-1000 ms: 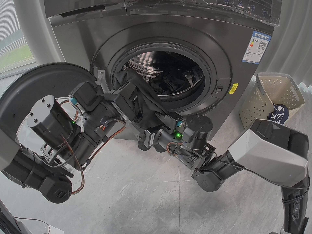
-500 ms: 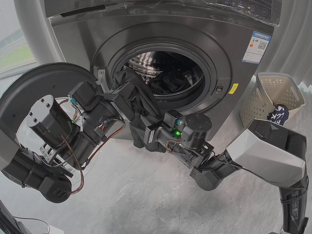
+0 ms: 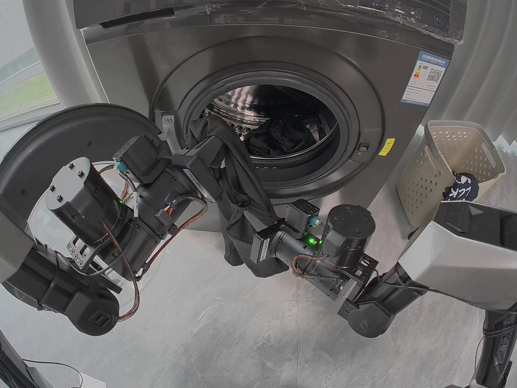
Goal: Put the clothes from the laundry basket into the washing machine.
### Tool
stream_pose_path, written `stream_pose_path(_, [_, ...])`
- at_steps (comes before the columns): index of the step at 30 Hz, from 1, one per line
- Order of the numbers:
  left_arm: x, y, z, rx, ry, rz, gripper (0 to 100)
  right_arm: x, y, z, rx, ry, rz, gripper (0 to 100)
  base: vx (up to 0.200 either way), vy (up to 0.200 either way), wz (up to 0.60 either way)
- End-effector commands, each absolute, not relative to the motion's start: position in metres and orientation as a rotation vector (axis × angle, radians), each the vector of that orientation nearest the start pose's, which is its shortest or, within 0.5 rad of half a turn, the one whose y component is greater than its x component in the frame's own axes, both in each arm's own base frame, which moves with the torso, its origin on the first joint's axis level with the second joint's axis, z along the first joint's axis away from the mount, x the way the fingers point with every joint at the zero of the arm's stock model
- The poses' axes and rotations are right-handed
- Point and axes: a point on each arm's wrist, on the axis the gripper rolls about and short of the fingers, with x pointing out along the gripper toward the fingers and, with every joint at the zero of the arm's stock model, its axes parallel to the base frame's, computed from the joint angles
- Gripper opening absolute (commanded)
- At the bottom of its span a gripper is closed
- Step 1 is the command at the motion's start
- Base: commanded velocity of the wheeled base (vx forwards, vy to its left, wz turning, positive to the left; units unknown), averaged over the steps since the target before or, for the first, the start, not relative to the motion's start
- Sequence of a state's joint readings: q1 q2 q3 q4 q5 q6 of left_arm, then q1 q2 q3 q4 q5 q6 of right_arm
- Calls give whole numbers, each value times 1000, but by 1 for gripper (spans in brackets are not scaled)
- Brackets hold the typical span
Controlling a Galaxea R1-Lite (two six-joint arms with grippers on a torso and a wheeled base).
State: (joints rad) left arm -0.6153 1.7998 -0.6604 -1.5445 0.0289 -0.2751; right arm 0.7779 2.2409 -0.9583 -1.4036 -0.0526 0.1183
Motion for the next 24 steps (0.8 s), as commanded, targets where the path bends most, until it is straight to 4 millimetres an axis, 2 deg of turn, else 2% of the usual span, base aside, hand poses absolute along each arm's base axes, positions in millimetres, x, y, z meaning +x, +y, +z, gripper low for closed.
stream_pose_path(1, [249,-175,204,-394,-304,-628,0,282,278,110,167,-82,736,0,0,0,0])
stream_pose_path(4, [249,-175,204,-396,-302,-627,0,275,275,111,167,-83,742,0,0,0,0])
stream_pose_path(10, [256,-172,198,-389,-290,-593,0,253,251,125,162,-72,745,0,0,0,0])
stream_pose_path(15, [256,-172,197,-388,-286,-591,0,250,238,135,166,-86,727,0,0,0,0])
stream_pose_path(16, [256,-172,197,-388,-284,-591,0,255,227,141,167,-100,694,0,0,0,0])
stream_pose_path(20, [252,-172,195,-385,-276,-596,0,261,219,141,163,-96,667,0,0,0,0])
stream_pose_path(24, [248,-173,195,-383,-269,-602,0,282,207,140,160,-113,602,0,0,0,0])
